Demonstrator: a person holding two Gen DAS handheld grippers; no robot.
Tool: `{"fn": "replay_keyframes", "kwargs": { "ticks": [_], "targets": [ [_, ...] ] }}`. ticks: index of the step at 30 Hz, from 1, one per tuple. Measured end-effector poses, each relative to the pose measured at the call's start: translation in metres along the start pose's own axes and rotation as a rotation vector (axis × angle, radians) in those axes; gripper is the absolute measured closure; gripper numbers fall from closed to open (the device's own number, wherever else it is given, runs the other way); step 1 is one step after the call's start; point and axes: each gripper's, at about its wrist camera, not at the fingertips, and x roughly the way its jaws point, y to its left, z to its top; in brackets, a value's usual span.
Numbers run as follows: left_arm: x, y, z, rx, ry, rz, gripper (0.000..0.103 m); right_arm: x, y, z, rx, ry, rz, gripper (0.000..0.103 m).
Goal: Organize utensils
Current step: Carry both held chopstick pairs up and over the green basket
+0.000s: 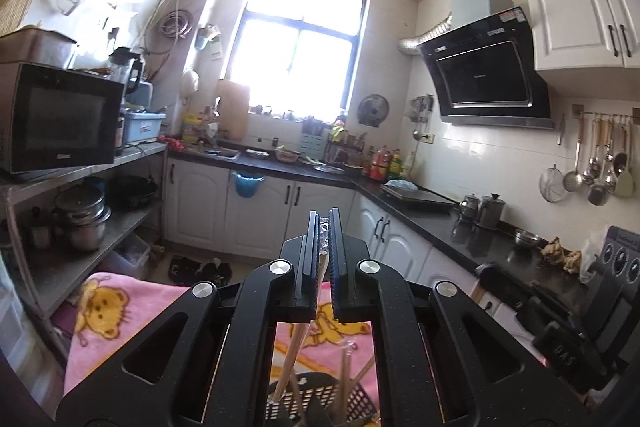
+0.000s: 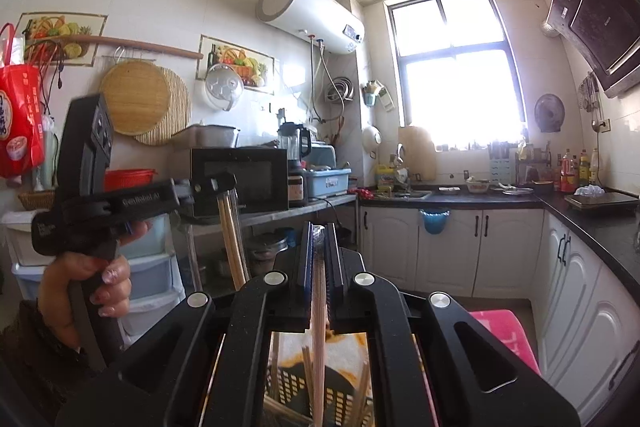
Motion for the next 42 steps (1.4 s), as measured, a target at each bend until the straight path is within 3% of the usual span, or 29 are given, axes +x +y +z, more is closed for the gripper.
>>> {"fn": "replay_keyframes", "kwargs": {
  "ticks": [6,24,42],
  "targets": [
    [0.011,0.018,-0.011,-0.036,0.024,0.022,0.101,0.015,0.002,0.001,-0.011,-0.024,0.027,0.098],
    [0.041,0.041,-0.059,-0.059,0.125,0.04,0.101,0.058,0.018,-0.032,-0.014,0.034,0.078,0.097],
    [0.06,0.047,-0.109,-0.09,0.211,0.012,0.101,0.086,0.016,-0.083,0.0,0.148,0.036,0.097]
  ]
}}
